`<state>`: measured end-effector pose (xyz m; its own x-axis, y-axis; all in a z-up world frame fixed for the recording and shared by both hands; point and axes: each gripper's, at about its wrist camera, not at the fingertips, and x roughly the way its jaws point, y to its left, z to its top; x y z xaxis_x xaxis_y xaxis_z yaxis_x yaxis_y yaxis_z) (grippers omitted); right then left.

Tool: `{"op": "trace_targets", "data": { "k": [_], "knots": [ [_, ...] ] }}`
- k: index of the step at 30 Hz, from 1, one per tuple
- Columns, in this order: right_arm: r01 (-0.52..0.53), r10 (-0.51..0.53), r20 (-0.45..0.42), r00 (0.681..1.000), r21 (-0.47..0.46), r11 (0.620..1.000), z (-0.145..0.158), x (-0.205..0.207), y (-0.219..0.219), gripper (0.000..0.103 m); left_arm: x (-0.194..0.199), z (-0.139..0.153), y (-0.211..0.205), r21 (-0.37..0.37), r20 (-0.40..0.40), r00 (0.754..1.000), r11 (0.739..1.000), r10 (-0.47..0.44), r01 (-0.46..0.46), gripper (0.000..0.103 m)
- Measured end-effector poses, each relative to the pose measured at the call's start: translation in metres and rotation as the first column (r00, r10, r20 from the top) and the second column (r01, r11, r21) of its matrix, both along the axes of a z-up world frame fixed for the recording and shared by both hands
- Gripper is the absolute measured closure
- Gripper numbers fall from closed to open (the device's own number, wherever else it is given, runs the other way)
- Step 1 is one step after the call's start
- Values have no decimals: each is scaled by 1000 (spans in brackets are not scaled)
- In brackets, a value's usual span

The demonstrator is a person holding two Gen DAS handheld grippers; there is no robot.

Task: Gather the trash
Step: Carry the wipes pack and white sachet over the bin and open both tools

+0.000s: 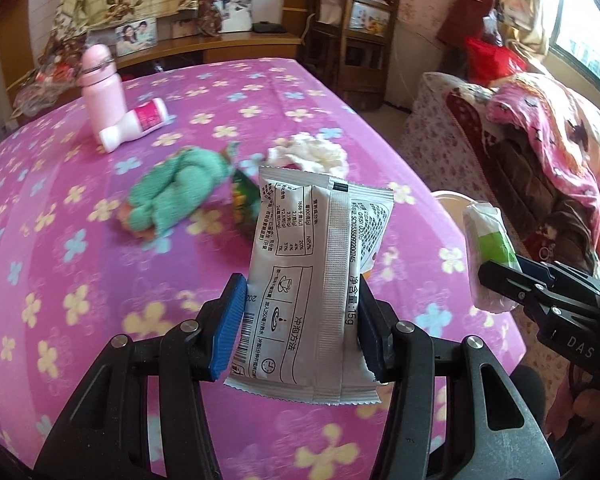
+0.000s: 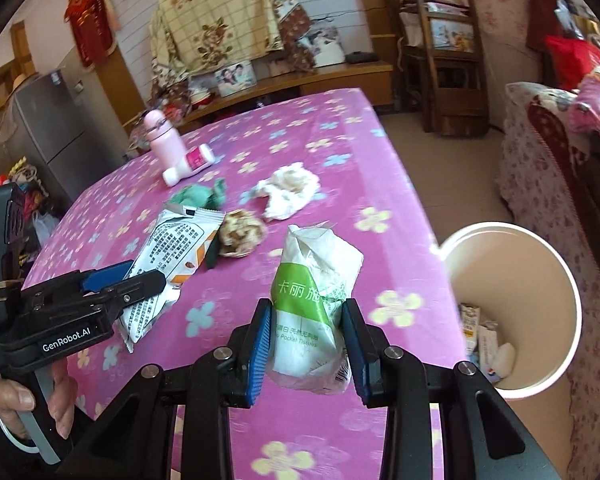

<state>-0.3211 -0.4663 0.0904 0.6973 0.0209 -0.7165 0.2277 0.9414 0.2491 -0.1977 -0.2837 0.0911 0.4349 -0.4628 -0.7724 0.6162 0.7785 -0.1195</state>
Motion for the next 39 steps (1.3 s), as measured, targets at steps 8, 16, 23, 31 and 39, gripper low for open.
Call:
{"op": "trace_targets", "data": {
  "k": [8, 16, 23, 31, 39],
  "knots": [
    [89, -89, 0, 996, 11, 996, -1, -23, -45, 69, -15, 3, -47, -5, -4, 997, 997, -79, 79, 53],
    [176, -175, -16, 984, 20, 984, -10, -46, -89, 69, -26, -3, -101, -5, -38, 988, 989, -150, 150, 53],
    [247, -246, -40, 968, 31, 968, -20, -62, -120, 69, -38, -8, -138, 6, -39, 979, 979, -202, 203, 53],
    [297, -295, -65, 953, 26, 954, -32, -69, -144, 69, -40, -12, -170, 4, -44, 970, 971, -238, 238, 53],
    [348, -347, -96, 933, -5, 937, -47, -65, -167, 69, -37, -22, -203, -13, -86, 960, 964, -266, 266, 53]
  ]
}}
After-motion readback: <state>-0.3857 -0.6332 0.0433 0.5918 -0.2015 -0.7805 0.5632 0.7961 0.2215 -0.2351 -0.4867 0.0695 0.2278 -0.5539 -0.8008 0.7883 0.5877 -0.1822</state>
